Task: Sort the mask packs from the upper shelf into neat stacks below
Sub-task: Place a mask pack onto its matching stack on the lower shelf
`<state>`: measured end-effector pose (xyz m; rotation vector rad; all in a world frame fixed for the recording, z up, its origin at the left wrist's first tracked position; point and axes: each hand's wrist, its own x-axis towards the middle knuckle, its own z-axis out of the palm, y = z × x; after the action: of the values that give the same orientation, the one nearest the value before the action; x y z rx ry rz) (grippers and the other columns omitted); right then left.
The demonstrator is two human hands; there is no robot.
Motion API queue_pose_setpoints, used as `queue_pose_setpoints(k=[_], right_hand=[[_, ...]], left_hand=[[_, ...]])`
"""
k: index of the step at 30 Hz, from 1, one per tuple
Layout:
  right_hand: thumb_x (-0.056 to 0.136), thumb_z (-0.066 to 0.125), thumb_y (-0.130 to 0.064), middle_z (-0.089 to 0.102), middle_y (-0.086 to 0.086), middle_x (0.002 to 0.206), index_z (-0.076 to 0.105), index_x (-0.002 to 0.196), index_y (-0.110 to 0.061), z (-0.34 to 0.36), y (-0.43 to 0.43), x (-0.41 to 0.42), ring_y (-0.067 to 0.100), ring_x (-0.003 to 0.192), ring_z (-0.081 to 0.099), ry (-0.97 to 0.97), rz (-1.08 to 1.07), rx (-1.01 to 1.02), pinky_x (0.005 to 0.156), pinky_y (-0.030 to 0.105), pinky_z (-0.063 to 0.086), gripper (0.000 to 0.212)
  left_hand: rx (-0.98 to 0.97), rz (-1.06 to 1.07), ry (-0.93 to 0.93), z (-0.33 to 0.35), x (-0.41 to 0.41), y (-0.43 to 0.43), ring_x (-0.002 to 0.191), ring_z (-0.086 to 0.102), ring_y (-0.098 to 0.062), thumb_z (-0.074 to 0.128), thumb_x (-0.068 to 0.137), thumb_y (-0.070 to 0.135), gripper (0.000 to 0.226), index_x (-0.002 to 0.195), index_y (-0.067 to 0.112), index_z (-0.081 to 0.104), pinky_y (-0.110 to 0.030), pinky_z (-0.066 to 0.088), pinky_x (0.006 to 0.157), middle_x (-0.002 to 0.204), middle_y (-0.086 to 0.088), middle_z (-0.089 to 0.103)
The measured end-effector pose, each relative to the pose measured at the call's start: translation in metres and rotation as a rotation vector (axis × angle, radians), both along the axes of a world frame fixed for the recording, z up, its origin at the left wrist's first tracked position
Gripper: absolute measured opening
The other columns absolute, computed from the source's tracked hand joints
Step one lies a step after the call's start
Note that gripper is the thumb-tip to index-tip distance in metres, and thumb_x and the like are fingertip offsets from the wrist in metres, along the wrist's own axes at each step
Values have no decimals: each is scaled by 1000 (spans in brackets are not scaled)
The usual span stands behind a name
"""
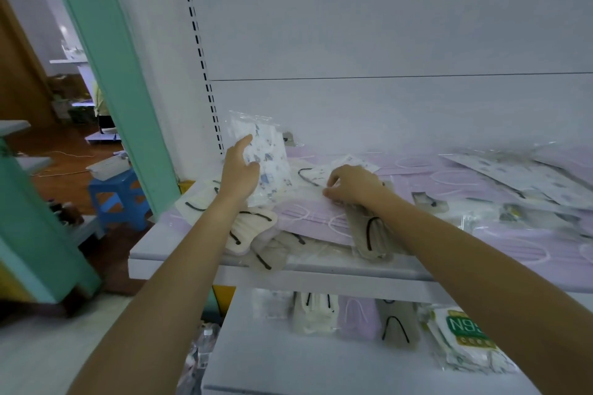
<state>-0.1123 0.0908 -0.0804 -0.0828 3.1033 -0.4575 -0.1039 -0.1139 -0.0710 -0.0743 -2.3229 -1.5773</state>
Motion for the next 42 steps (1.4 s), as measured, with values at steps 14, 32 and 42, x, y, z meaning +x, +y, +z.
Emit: queue_pose_setpoints(k=[14, 32, 42], right_hand=[[92, 48, 0, 66, 3, 115, 65, 105, -4, 9, -4, 50, 11, 110, 56, 320, 568, -501, 90, 3, 33, 22], [84, 35, 2, 50, -16, 102, 37, 131, -20, -24, -32, 225, -10, 75, 50, 327, 379, -966, 71, 7, 42, 52], [87, 34, -12, 29, 6, 151, 12, 149, -16, -171, -52, 318, 30, 131, 38, -28, 39, -926, 109, 47, 33, 66]], left_hand=[[357, -20, -150, 7, 40, 13, 107, 61, -21, 52, 93, 31, 24, 113, 19, 57, -41, 49, 95, 116, -2, 64], [275, -221, -112, -33, 224, 20, 121, 51, -19, 56, 66, 13, 82, 140, 40, 30, -39, 45, 98, 139, -1, 47], [173, -281, -819, -163, 311, -10, 99, 58, -20, 49, 94, 6, 62, 147, 26, 25, -30, 52, 77, 113, -1, 58]])
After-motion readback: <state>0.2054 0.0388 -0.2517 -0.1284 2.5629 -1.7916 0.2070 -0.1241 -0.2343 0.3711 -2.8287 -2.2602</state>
